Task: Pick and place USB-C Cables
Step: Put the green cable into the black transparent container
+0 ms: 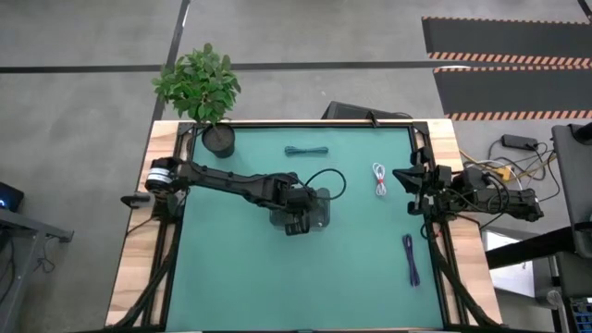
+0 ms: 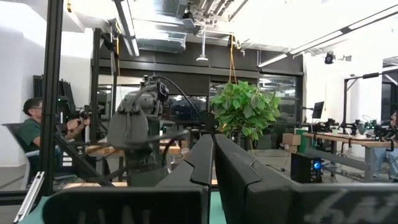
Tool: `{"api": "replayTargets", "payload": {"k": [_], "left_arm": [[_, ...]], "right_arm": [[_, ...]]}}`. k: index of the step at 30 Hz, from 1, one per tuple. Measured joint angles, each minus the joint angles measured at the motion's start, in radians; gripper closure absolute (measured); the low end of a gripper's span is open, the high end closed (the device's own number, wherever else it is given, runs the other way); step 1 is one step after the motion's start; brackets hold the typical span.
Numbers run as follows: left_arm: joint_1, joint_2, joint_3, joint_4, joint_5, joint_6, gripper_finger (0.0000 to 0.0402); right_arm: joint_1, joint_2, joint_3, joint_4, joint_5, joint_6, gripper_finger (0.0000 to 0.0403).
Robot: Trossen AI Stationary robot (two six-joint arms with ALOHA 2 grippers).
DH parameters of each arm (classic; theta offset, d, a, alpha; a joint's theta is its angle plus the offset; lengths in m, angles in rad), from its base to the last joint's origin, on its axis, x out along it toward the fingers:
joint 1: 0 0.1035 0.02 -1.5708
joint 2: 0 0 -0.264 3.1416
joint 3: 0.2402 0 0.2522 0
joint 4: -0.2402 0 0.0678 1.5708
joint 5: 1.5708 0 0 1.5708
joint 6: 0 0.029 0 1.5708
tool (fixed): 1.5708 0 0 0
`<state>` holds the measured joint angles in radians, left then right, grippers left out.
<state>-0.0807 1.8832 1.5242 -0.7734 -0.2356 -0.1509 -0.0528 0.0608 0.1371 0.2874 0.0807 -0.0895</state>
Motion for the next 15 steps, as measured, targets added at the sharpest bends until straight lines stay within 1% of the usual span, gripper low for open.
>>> {"api": "replayTargets", "payload": {"k": [15], "left_arm": [[0.000,-0.001,-0.068,0.064,0.000,-0.001,0.0382]], "right_arm": [[0.000,0.000,0.000,-0.002,0.000,0.000,0.0394]]}}
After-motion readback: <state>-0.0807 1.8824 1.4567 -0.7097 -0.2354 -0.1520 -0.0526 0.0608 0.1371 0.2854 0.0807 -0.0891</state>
